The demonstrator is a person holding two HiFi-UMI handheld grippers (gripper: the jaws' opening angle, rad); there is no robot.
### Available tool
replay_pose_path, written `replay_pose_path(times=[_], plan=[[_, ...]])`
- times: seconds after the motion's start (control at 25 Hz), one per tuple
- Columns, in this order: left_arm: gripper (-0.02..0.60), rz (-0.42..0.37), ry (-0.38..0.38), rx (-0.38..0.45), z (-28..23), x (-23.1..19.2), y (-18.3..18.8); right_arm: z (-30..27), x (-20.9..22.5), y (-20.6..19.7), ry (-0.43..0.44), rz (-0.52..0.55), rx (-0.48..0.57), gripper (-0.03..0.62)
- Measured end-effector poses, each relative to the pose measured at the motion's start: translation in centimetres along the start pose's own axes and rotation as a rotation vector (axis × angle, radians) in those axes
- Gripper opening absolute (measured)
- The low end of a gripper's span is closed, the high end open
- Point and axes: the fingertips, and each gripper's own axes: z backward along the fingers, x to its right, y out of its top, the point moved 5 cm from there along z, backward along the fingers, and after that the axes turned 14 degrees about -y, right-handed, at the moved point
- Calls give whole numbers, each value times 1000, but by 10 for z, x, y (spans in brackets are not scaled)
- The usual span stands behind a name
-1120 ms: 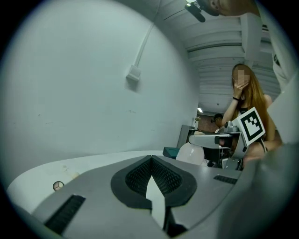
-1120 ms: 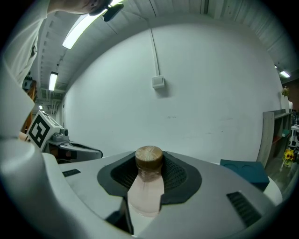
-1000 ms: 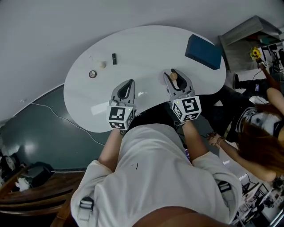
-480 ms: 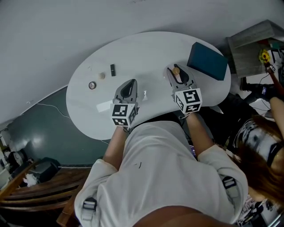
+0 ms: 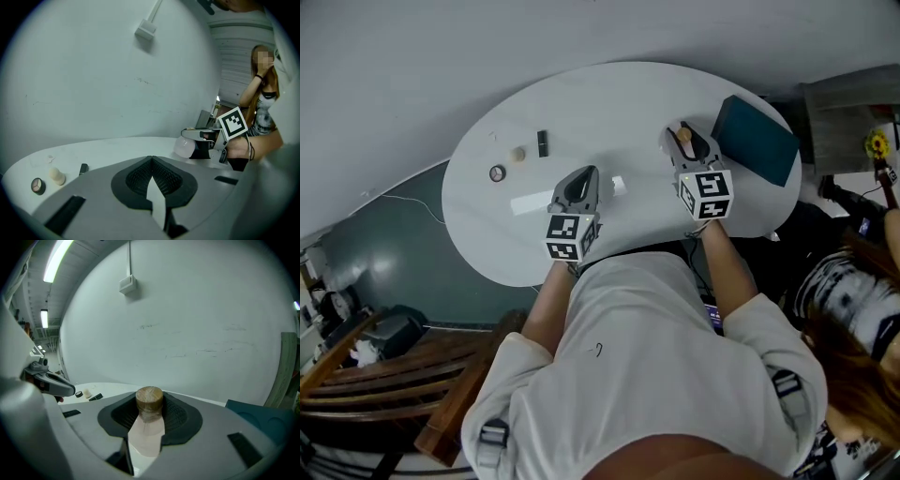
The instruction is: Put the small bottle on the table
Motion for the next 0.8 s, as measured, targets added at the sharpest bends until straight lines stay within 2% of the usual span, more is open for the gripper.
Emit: replay_pose_path(times=[0.48,0.8], plan=[[12,74,63,-48,-6,-16,-21,-59,16,-22,-8,12,-61,129],[12,87,86,-48,-3,-18,-22,-78,21,-31,-21,28,-86,129]])
